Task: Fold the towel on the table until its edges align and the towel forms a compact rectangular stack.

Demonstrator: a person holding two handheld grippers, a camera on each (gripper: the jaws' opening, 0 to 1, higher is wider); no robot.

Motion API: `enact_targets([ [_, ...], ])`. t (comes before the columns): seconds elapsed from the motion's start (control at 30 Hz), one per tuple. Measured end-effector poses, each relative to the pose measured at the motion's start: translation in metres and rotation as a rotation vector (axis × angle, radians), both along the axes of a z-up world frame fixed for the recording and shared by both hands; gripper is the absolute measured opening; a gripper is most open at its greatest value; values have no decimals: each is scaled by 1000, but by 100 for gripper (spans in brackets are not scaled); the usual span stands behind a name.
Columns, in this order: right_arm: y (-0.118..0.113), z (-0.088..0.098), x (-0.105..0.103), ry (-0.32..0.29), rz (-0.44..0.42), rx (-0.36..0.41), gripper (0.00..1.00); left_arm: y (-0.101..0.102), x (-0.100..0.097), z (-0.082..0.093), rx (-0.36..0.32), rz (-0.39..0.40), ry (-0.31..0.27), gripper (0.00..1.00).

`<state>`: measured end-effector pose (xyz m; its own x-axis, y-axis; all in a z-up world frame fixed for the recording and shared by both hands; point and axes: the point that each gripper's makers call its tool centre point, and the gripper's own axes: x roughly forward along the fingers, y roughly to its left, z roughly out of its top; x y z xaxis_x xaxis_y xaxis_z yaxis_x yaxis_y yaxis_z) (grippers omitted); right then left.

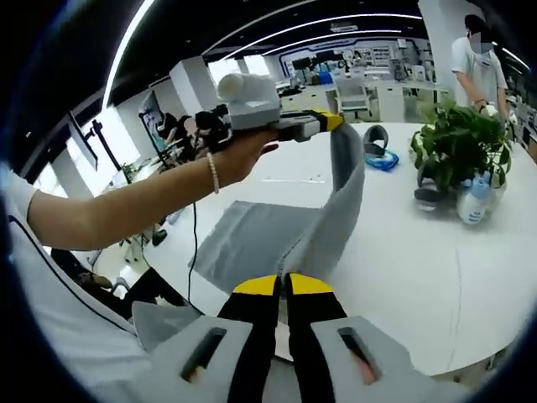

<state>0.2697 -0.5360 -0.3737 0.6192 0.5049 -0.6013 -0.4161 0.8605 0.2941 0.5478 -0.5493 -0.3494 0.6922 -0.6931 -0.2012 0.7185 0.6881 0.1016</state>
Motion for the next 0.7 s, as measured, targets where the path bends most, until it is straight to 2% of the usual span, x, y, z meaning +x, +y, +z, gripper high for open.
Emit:
enact_targets([
  [0.23, 48, 7, 3, -18, 108, -12, 0, 37, 8, 2, -20, 35, -5, 4],
  [0.3, 61, 11, 5, -45, 140, -21, 0, 46, 10, 1, -20, 40, -10, 4],
  [0.7, 130, 13, 14, -39, 278, -16, 0, 109, 23, 4, -71, 80, -8, 4],
])
